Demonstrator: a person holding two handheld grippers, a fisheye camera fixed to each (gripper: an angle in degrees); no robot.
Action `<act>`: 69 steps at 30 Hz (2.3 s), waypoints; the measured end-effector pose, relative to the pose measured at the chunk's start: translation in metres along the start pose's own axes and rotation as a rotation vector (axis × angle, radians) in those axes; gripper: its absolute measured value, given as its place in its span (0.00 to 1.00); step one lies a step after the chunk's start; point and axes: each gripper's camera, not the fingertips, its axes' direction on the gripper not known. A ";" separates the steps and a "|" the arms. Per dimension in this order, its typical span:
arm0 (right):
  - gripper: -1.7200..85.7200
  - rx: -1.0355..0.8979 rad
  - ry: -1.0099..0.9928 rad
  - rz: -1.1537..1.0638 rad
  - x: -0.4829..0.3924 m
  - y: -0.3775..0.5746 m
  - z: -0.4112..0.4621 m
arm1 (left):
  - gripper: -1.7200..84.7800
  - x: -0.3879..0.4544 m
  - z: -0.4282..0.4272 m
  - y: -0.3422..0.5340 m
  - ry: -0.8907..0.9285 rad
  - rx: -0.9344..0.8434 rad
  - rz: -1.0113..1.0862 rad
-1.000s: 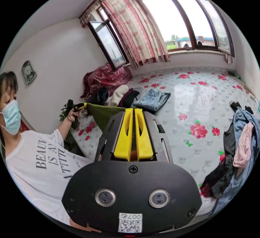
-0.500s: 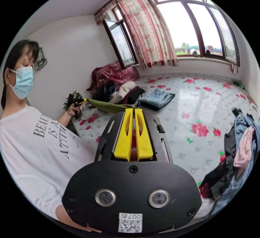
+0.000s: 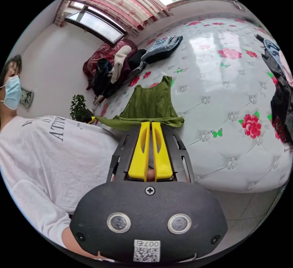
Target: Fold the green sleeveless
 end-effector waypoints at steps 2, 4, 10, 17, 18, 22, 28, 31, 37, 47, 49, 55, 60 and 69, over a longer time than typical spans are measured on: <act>0.02 0.014 -0.033 0.006 0.003 -0.012 -0.006 | 0.01 0.002 0.000 -0.022 -0.008 -0.003 0.026; 0.02 0.031 -0.054 0.000 0.007 -0.031 -0.010 | 0.01 0.002 0.007 -0.048 -0.005 -0.001 0.058; 0.02 0.026 -0.051 0.021 0.032 -0.143 0.002 | 0.01 -0.025 0.055 -0.166 -0.064 0.008 -0.031; 0.02 -0.044 0.032 0.155 0.092 -0.271 0.070 | 0.02 -0.096 0.145 -0.258 -0.081 -0.012 -0.332; 0.02 -0.044 0.061 0.176 0.101 -0.285 0.081 | 0.02 -0.101 0.152 -0.261 -0.094 -0.010 -0.356; 0.04 -0.024 0.177 0.236 0.125 -0.312 0.097 | 0.10 -0.119 0.171 -0.281 -0.125 0.075 -0.392; 0.06 0.113 0.124 0.312 0.152 -0.289 0.072 | 0.11 -0.105 0.163 -0.272 -0.244 0.109 -0.247; 0.07 0.142 0.018 0.425 0.161 -0.240 0.068 | 0.11 -0.083 0.175 -0.242 -0.262 0.061 -0.166; 0.08 0.232 -0.072 0.689 0.166 -0.144 0.077 | 0.11 -0.033 0.246 -0.183 -0.214 -0.102 -0.062; 0.09 0.508 -0.222 0.749 0.183 -0.160 0.126 | 0.12 -0.009 0.322 -0.192 -0.202 -0.183 0.048; 0.09 0.572 -0.321 0.810 0.192 -0.157 0.134 | 0.11 -0.007 0.331 -0.194 -0.215 -0.196 0.067; 0.04 0.531 -0.315 0.824 0.194 -0.166 0.138 | 0.11 -0.013 0.352 -0.190 -0.298 -0.221 0.064; 0.02 0.417 -0.139 0.705 0.171 -0.203 0.129 | 0.11 -0.028 0.349 -0.183 -0.300 -0.213 -0.012; 0.02 0.058 0.105 -0.055 0.006 -0.333 0.190 | 0.09 -0.050 0.289 -0.164 -0.312 -0.067 -0.102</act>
